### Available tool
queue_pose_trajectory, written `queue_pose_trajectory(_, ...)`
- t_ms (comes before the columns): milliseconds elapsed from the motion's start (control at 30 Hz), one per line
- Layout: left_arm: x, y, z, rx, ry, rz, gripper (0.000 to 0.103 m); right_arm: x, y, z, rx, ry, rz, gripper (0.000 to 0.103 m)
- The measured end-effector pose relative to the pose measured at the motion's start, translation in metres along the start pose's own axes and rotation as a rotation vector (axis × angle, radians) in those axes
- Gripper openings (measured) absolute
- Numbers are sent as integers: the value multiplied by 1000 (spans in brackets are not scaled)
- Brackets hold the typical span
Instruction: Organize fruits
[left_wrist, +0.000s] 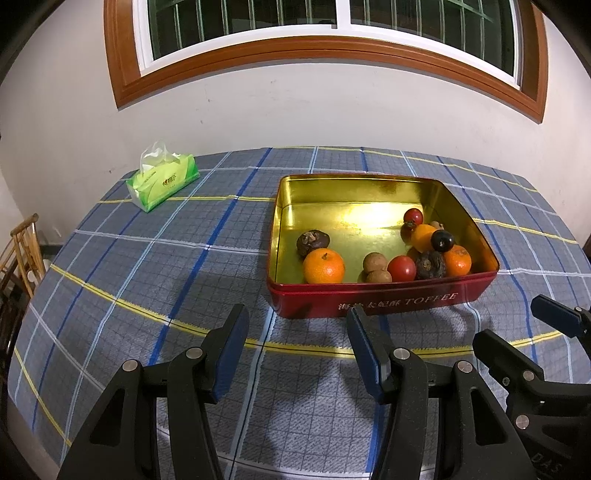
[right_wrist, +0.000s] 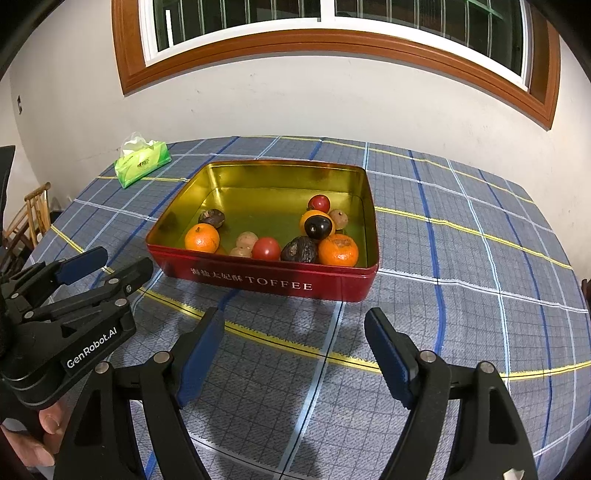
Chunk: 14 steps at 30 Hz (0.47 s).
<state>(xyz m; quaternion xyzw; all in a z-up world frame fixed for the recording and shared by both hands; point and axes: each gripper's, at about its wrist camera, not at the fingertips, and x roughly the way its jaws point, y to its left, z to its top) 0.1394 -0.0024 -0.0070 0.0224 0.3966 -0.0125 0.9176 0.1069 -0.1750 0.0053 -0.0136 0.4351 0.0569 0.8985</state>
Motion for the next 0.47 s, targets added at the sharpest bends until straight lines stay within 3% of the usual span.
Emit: queue_pose_trajectory(467,-1,-4,0,20,-1,-18,56,0,-1,-3,6,1,-7,76)
